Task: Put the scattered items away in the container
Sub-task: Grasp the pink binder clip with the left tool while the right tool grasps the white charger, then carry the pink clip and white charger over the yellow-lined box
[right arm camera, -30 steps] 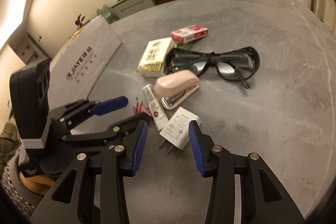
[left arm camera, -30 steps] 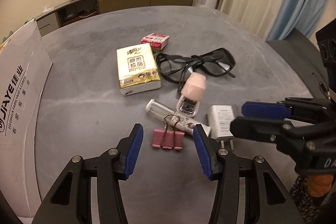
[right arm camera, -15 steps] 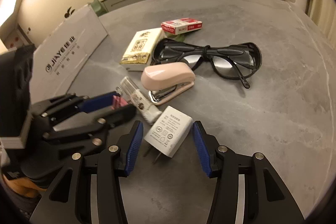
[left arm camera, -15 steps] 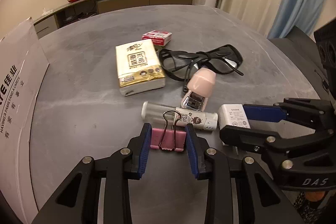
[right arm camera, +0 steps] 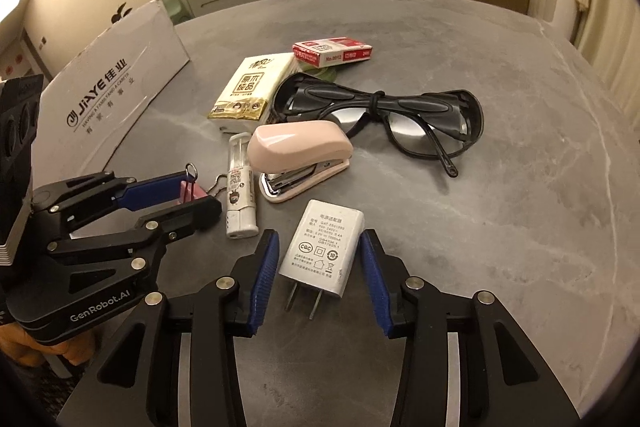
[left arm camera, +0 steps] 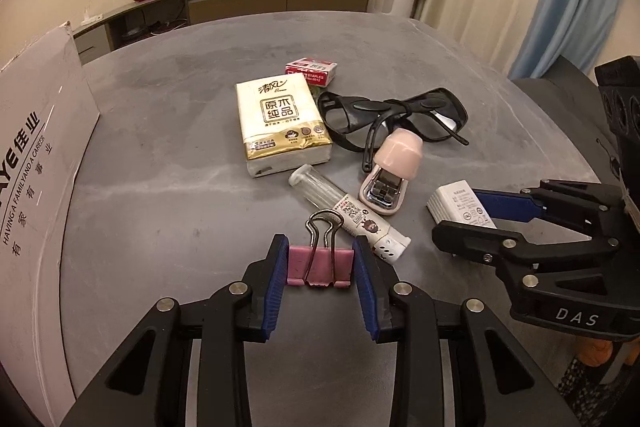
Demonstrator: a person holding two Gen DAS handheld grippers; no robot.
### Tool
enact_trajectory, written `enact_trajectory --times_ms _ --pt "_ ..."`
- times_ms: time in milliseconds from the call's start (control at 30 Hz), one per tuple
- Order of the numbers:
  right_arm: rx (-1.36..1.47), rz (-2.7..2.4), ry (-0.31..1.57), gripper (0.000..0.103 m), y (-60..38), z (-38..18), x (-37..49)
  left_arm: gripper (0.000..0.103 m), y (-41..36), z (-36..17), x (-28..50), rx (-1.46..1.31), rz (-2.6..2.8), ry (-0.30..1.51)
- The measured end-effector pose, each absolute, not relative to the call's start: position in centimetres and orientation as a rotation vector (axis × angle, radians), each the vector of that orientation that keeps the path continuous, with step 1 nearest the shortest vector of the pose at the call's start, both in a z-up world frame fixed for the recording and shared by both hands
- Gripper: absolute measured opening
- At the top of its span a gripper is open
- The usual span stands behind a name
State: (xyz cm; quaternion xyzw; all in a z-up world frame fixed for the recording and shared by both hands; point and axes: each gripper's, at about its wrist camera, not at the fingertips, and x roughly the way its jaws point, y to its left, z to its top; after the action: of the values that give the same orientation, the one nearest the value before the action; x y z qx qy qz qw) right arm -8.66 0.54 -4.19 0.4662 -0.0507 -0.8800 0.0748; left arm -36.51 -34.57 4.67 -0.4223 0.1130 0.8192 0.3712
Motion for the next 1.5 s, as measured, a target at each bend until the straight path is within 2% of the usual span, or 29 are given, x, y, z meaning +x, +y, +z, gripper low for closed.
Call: enact_trajectory --times_ms 33,100,767,1500 --pt "1.399 -2.639 -0.159 0.034 0.6 -4.1 -8.6 0.033 -34.7 4.8 -36.5 -1.079 2.1 0.287" --pt "1.395 -2.642 -0.167 0.033 0.8 -4.0 -8.5 0.033 -34.9 5.0 -36.5 -1.068 2.105 0.286" --pt "1.306 -2.611 -0.257 0.032 0.2 -1.7 -7.1 0.033 -36.9 9.1 -36.0 -0.966 2.171 0.212" --pt "1.118 -2.624 -0.199 0.032 -4.3 4.0 -4.8 0.033 -41.6 15.1 -34.2 -0.842 2.226 0.049"
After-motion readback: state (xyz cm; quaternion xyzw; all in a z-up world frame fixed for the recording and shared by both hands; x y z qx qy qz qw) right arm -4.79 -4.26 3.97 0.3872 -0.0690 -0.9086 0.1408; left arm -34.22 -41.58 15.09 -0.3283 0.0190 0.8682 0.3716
